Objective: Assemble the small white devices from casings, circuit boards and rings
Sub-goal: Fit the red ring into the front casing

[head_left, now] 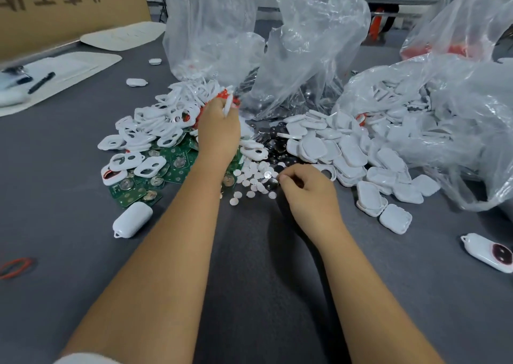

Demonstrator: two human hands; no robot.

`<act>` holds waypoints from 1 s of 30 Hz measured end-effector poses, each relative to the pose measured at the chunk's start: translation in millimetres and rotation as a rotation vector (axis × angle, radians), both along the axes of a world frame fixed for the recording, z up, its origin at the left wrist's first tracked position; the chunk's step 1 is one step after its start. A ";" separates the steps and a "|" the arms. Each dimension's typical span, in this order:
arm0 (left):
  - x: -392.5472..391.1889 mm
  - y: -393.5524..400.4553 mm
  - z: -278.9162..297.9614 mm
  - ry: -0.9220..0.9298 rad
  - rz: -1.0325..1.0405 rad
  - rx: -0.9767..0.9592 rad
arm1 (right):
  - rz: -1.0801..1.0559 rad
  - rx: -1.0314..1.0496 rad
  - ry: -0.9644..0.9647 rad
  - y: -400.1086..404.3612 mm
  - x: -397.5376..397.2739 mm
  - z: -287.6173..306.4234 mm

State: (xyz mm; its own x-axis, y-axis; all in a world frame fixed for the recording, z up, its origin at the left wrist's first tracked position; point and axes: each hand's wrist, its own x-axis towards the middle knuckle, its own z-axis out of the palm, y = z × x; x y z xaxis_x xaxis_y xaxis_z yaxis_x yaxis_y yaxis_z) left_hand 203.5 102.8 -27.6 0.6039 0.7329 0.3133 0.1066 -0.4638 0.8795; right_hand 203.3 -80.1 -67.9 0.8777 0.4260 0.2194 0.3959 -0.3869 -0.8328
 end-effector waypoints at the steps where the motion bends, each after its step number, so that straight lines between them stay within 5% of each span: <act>1: 5.7 5.4 0.0 0.059 -0.027 0.066 | 0.002 0.004 0.002 -0.1 0.2 0.0; 6: 25.3 30.5 -2.4 0.151 0.063 0.280 | 0.010 0.023 0.008 0.7 3.2 -0.6; 10: 32.9 48.4 -11.7 0.555 0.072 0.442 | 0.005 0.037 0.031 2.9 3.4 0.1; 16: 31.9 40.2 -7.5 0.748 0.080 0.362 | -0.003 0.037 0.051 3.4 3.5 1.8; 20: 29.6 32.0 -4.5 0.490 0.040 0.245 | -0.010 0.043 0.062 3.5 3.0 1.7; 25: 18.3 17.7 0.8 0.007 -0.095 -0.342 | -0.016 0.096 0.093 3.5 2.6 1.6; 30: 11.6 4.5 6.6 -0.123 -0.123 -0.383 | -0.025 0.159 0.139 1.6 3.7 -0.2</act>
State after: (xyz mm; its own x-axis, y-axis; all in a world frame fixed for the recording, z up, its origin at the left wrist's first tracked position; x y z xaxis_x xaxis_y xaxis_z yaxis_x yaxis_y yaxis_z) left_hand 215.0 107.3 -20.9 0.6696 0.7349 0.1078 -0.0461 -0.1038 0.9935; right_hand 206.9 -78.5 -68.1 0.9140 0.3735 0.1584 0.2651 -0.2542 -0.9301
